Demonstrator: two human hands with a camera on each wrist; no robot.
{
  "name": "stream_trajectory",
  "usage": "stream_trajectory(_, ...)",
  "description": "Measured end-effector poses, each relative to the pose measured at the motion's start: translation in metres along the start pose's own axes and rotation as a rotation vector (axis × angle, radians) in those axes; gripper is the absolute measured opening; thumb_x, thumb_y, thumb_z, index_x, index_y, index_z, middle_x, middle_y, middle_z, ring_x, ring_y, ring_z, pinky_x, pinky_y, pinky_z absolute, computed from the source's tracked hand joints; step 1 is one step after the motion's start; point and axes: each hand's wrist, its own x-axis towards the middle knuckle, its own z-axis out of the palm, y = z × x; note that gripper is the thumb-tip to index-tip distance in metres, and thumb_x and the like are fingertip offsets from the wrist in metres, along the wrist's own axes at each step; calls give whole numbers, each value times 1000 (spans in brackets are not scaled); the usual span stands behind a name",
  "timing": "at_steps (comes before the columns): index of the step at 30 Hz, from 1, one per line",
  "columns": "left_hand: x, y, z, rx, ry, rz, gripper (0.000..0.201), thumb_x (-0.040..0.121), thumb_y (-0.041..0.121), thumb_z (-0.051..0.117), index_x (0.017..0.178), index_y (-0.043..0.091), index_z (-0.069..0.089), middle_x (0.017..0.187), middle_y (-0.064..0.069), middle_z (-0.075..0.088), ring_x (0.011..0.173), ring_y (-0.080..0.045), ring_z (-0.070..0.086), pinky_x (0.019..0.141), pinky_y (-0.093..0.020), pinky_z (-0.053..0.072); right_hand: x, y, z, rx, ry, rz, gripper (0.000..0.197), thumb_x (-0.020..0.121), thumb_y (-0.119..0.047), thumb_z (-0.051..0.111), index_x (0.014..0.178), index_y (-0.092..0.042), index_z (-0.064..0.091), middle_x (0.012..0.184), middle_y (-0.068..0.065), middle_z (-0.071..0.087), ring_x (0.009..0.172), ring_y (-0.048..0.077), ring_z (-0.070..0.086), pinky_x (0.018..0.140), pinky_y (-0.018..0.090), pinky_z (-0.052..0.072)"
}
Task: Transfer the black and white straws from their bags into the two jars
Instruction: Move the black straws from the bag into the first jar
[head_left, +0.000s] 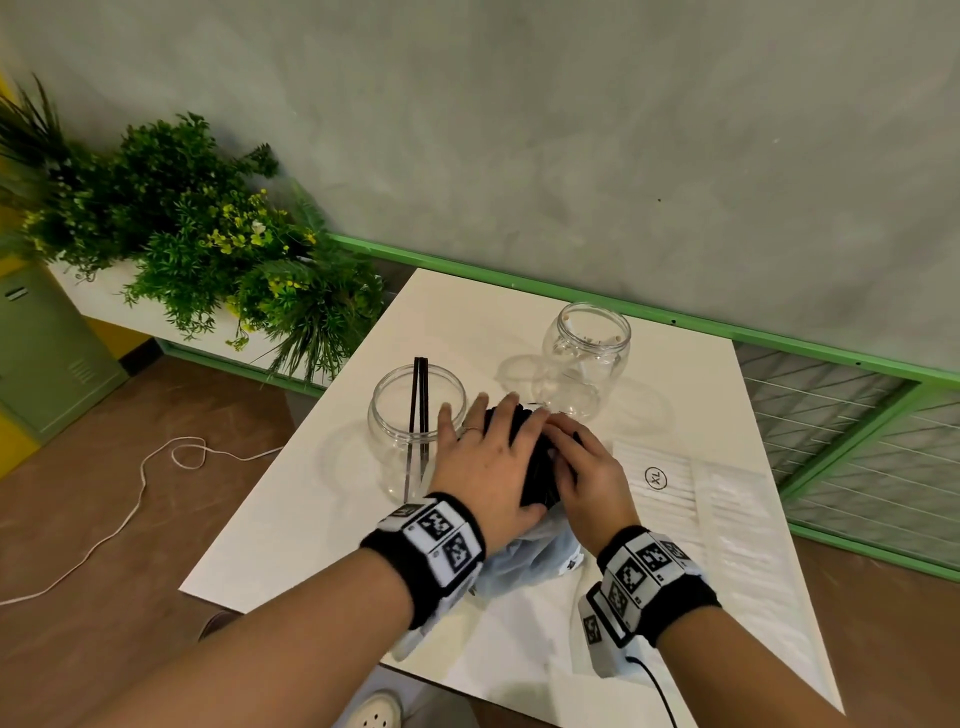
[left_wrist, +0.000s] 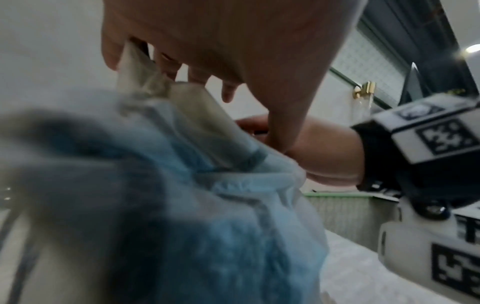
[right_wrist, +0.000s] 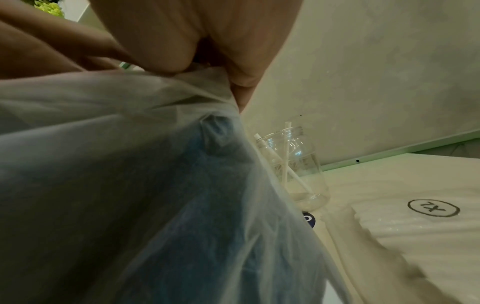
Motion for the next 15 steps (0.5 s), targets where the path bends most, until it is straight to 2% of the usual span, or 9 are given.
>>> stream_trajectory(2, 12, 11, 7, 40, -51, 3, 102, 74, 61, 57, 147, 30, -7, 155, -9, 10, 142, -36, 12, 110, -63, 6, -3, 2, 0, 10, 2, 25, 39, 90, -5, 49, 127, -12, 60, 137, -6, 50, 121, -3, 45, 101, 5, 30)
stream_trajectory(3, 16, 12, 11, 45, -67, -11, 104, 73, 60, 58, 147, 30, -8, 155, -10, 11, 141, -36, 15, 110, -62, 10, -4, 2, 0, 23, 5, 33, 39, 90, -4, 50, 127, -11, 60, 137, -7, 49, 122, -2, 44, 102, 5, 30)
stream_trajectory(6, 23, 13, 18, 41, -46, -42, 102, 74, 55, 59, 147, 29, -7, 150, -9, 21, 133, -33, 27, 101, -55, 28, -9, -1, -4, 62, 2, 32, 38, 92, -3, 51, 128, -12, 60, 137, -10, 47, 124, -13, 39, 103, 7, 29)
stream_trajectory(8, 25, 9, 17, 57, -21, -35, 96, 77, 50, 59, 147, 27, -2, 147, -7, 25, 128, -30, 33, 94, -49, 34, -13, -2, -8, 88, 0, 42, 37, 94, -1, 50, 128, -13, 59, 137, -9, 49, 125, -12, 39, 103, 8, 29)
stream_trajectory(11, 27, -6, 13, 64, -25, -27, 82, 78, 41, 59, 145, 25, 15, 152, -7, 20, 130, -30, 29, 94, -46, 33, -17, 3, -14, 98, -4, 77, 37, 96, -2, 48, 129, -16, 57, 137, -9, 49, 127, -3, 43, 104, 10, 31)
stream_trajectory(13, 24, -17, 12, 65, -34, -35, 78, 77, 39, 58, 144, 27, 21, 154, -5, 18, 134, -30, 26, 98, -45, 30, -18, 6, -17, 93, -21, 74, 36, 97, -6, 47, 129, -17, 56, 138, -9, 48, 128, 2, 44, 105, 12, 31)
stream_trajectory(15, 21, -26, 10, 43, -38, -41, 74, 78, 36, 57, 143, 28, 24, 152, -4, 25, 133, -29, 29, 100, -44, 30, -19, 7, -18, 97, -29, 62, 35, 97, -9, 46, 130, -17, 56, 138, -9, 48, 128, 3, 44, 107, 16, 32)
